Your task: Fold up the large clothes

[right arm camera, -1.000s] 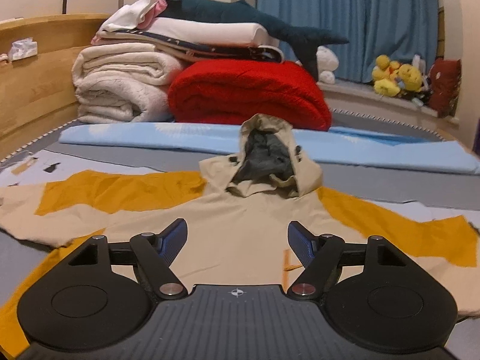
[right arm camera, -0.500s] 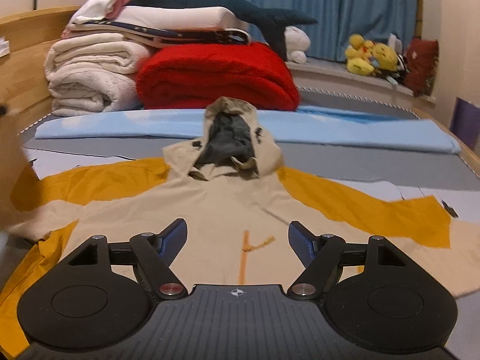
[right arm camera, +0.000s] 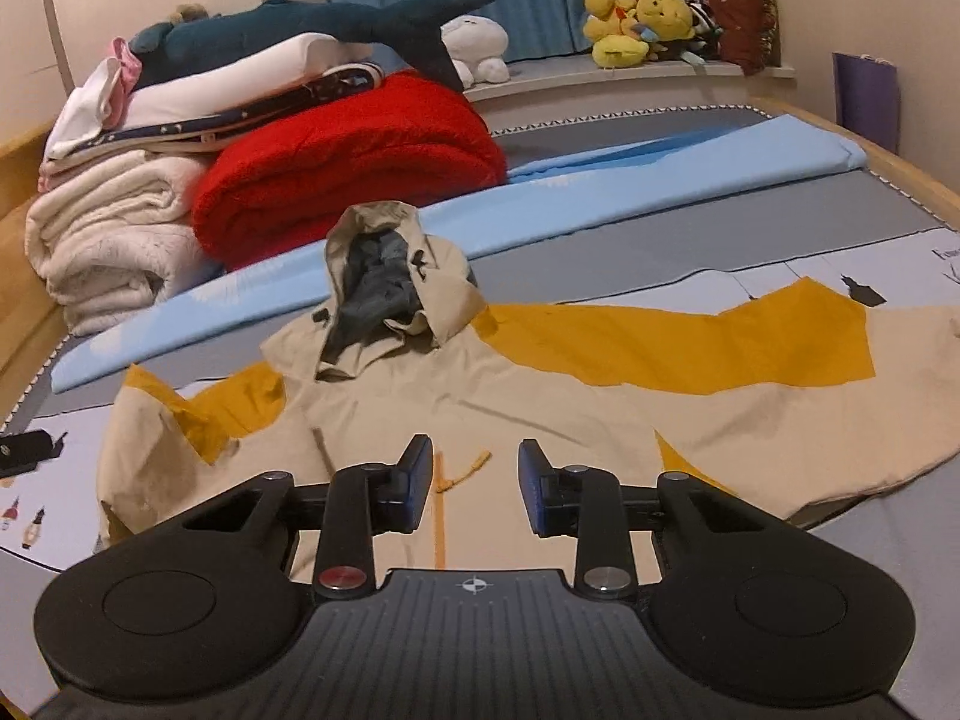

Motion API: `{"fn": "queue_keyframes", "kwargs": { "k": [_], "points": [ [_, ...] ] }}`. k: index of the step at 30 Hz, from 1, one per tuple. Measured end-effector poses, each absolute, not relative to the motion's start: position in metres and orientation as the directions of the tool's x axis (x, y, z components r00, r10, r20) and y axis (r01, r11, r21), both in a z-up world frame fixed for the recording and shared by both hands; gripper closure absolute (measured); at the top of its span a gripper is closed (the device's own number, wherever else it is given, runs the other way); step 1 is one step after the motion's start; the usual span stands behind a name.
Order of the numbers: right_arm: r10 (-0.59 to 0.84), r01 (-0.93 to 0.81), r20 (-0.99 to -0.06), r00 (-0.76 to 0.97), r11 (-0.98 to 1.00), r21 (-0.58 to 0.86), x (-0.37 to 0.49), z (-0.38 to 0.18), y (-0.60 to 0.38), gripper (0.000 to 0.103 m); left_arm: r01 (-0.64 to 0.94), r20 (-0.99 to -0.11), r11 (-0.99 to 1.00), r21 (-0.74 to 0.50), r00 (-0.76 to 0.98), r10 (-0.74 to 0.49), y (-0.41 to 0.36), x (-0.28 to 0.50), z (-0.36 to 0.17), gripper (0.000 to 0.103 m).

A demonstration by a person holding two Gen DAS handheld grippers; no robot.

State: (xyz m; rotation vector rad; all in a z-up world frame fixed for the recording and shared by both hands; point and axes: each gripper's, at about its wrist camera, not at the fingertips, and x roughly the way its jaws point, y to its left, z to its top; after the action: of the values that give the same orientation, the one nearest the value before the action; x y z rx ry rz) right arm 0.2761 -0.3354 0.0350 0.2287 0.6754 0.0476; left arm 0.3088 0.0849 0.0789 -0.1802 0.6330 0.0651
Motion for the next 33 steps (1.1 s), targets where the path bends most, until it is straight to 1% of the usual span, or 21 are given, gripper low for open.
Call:
{"fn": "queue_keyframes", "kwargs": {
  "k": [1, 2, 3, 4, 6, 8, 11, 13, 18, 21, 22, 27, 31, 32, 33],
  "points": [
    [0.135, 0.011, -0.61, 0.781, 0.973, 0.23, 0.277, 0.035, -0.332, 0.07, -0.136, -0.61, 0.983, -0.127, 0.792, 0.031, 0.091, 0.315, 0.071, 0.07],
    [0.152, -0.012, -0.607, 0.78, 0.973, 0.229, 0.279, 0.034, -0.327, 0.07, -0.164, -0.654, 0.981, -0.104, 0.754, 0.057, 0.097, 0.321, 0.06, 0.07],
    [0.165, -0.031, -0.605, 0.779, 0.974, 0.227, 0.281, 0.035, -0.323, 0.07, -0.183, -0.689, 0.978, -0.102, 0.722, 0.063, 0.101, 0.327, 0.052, 0.071],
    [0.18, -0.057, -0.604, 0.776, 0.974, 0.218, 0.282, 0.035, -0.317, 0.07, -0.185, -0.696, 0.975, -0.121, 0.716, 0.05, 0.106, 0.334, 0.049, 0.071],
    [0.213, -0.112, -0.609, 0.764, 0.973, 0.2, 0.285, 0.031, -0.302, 0.07, -0.178, -0.676, 0.976, -0.127, 0.736, 0.046, 0.112, 0.349, 0.05, 0.07],
    [0.252, -0.175, -0.617, 0.745, 0.967, 0.184, 0.287, 0.026, -0.286, 0.07, -0.202, -0.653, 0.975, -0.094, 0.752, 0.092, 0.117, 0.356, 0.05, 0.07],
    [0.301, -0.272, -0.63, 0.716, 0.951, 0.145, 0.289, 0.016, -0.258, 0.068, -0.235, -0.665, 0.964, -0.125, 0.741, 0.095, 0.131, 0.366, 0.048, 0.07],
    [0.323, -0.341, -0.64, 0.697, 0.935, 0.1, 0.288, 0.008, -0.236, 0.061, -0.247, -0.676, 0.957, -0.153, 0.733, 0.081, 0.137, 0.367, 0.046, 0.07],
    [0.335, -0.478, -0.678, 0.655, 0.878, -0.028, 0.284, -0.017, -0.189, 0.049, -0.28, -0.692, 0.943, -0.178, 0.717, 0.082, 0.153, 0.375, 0.039, 0.07],
    [0.317, -0.529, -0.702, 0.638, 0.842, -0.101, 0.281, -0.034, -0.165, 0.043, -0.306, -0.705, 0.931, -0.201, 0.704, 0.079, 0.162, 0.378, 0.037, 0.07],
    [0.308, -0.546, -0.71, 0.633, 0.828, -0.128, 0.279, -0.04, -0.158, 0.043, -0.314, -0.708, 0.926, -0.208, 0.702, 0.079, 0.165, 0.38, 0.036, 0.07],
    [0.246, -0.588, -0.722, 0.647, 0.764, -0.267, 0.272, -0.065, -0.132, 0.043, -0.329, -0.714, 0.915, -0.234, 0.696, 0.068, 0.174, 0.382, 0.036, 0.07],
    [0.186, -0.58, -0.715, 0.674, 0.732, -0.357, 0.273, -0.078, -0.123, 0.046, -0.324, -0.717, 0.918, -0.227, 0.694, 0.067, 0.175, 0.382, 0.036, 0.07],
    [0.179, -0.579, -0.714, 0.677, 0.728, -0.367, 0.273, -0.08, -0.122, 0.049, -0.325, -0.718, 0.918, -0.227, 0.692, 0.068, 0.176, 0.382, 0.036, 0.07],
    [0.172, -0.578, -0.714, 0.678, 0.725, -0.374, 0.274, -0.081, -0.123, 0.058, -0.326, -0.72, 0.918, -0.226, 0.691, 0.068, 0.175, 0.382, 0.035, 0.07]
  ]
}}
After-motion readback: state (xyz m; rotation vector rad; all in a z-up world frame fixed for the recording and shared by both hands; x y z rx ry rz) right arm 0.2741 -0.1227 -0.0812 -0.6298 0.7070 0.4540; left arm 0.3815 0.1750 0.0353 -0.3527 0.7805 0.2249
